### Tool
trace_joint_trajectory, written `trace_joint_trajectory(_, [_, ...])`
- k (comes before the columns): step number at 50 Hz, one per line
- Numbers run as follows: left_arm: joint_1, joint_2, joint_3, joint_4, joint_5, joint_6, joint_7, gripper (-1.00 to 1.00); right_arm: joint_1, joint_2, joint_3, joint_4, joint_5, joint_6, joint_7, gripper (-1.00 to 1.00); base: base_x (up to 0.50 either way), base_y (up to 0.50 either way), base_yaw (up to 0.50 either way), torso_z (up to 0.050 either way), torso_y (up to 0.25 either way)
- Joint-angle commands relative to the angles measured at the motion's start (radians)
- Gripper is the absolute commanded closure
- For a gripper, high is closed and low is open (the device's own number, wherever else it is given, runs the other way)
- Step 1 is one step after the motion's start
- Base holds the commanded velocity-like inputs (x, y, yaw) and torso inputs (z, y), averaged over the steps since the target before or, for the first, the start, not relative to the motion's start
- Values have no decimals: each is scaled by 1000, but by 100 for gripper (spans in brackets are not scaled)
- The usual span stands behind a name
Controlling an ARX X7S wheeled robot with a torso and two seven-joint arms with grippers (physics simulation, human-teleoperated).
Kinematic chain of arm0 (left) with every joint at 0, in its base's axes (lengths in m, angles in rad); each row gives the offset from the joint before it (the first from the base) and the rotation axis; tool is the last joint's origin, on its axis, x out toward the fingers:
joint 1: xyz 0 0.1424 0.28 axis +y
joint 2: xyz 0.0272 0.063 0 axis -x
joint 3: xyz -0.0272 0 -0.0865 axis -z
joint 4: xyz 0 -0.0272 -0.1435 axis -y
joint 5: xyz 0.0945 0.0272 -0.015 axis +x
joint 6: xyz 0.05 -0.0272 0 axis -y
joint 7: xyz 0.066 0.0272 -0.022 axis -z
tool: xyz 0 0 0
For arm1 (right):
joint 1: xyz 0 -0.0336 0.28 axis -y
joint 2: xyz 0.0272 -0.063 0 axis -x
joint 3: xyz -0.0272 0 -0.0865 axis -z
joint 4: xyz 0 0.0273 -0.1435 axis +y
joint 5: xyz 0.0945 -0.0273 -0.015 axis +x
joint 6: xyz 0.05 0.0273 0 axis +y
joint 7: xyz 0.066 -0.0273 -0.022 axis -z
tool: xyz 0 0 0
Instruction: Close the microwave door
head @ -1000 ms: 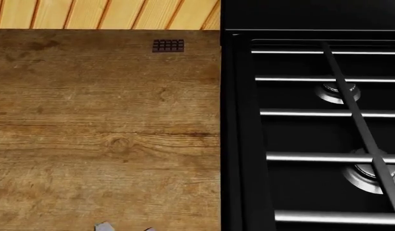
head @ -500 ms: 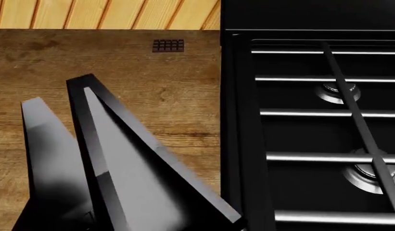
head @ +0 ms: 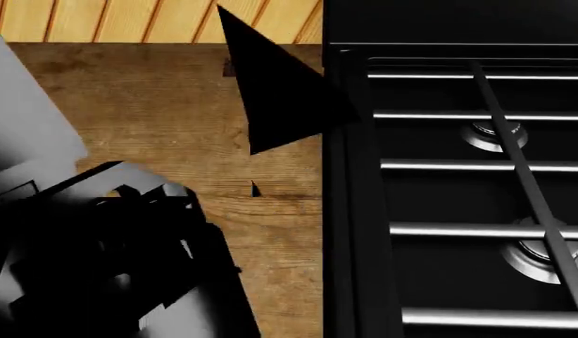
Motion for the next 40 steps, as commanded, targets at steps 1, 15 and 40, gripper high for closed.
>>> trace_joint_trajectory(1, [-7,0,9,-5,5,-6,5,-100,284,8,32,18,145,214,2,-100,0,0,0,0,0])
trace_joint_trajectory(15, [-2,-4,15,0,11,-5,3,-100,352,11,163,56,327,208,50,-100,0,0,0,0,0])
trace_joint_trajectory(40, [-13,-10,26,-6,10,-8,5,-100,521,13,273,131,526,226,79,-100,0,0,0,0,0])
